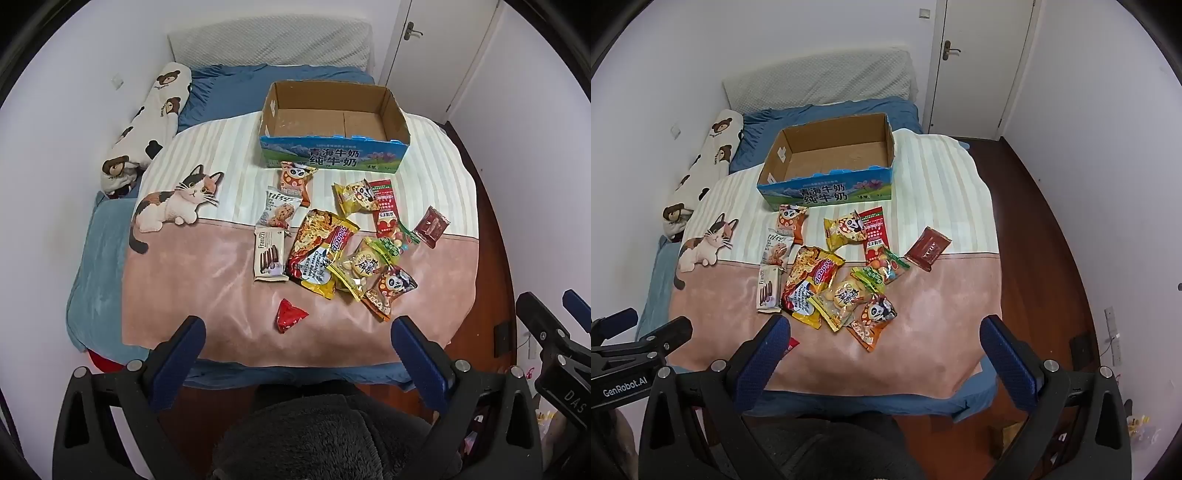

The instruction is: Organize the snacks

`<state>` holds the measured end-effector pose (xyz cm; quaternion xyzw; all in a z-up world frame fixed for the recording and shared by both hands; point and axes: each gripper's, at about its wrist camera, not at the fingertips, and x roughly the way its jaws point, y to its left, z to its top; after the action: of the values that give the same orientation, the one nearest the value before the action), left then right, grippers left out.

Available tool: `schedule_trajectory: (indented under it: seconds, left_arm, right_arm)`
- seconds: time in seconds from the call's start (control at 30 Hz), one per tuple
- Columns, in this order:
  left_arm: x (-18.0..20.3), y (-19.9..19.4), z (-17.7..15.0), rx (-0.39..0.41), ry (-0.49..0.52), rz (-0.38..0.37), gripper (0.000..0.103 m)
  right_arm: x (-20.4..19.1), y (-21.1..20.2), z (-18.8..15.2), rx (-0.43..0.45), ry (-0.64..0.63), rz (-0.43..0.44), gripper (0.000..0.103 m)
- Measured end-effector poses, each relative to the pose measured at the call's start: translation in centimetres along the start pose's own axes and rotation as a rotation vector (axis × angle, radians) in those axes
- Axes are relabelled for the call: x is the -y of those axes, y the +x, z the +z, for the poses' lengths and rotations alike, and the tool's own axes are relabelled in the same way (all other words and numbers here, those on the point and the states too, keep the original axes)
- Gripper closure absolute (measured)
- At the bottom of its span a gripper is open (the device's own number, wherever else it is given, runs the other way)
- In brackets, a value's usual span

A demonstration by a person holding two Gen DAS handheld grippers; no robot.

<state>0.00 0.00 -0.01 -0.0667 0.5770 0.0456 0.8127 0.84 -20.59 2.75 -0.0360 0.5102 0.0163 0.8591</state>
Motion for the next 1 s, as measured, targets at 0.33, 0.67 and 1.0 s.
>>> schedule_trajectory:
  seconds: [0.33,0.67,1.0]
  left_arm:
    - [0.0,-0.7,-0.2,0.022,0.003,0.024,0.000]
    - [0.2,-0.7,0.0,0.019,0.011,0.031,0.000]
    - [0.0,-1.1,0.1,0.024,0.015,0.030,0.000]
  right_arm:
    - [-0.2,-0.3,0.0,-0.003,-0.004,-0.015,0.000]
    - [-0.3,-0.2,0.0,-0.008,-0.007,-0.008,0.000]
    - [-0.3,-0.3,0.0,-0.009,-0.007,0.017,0.000]
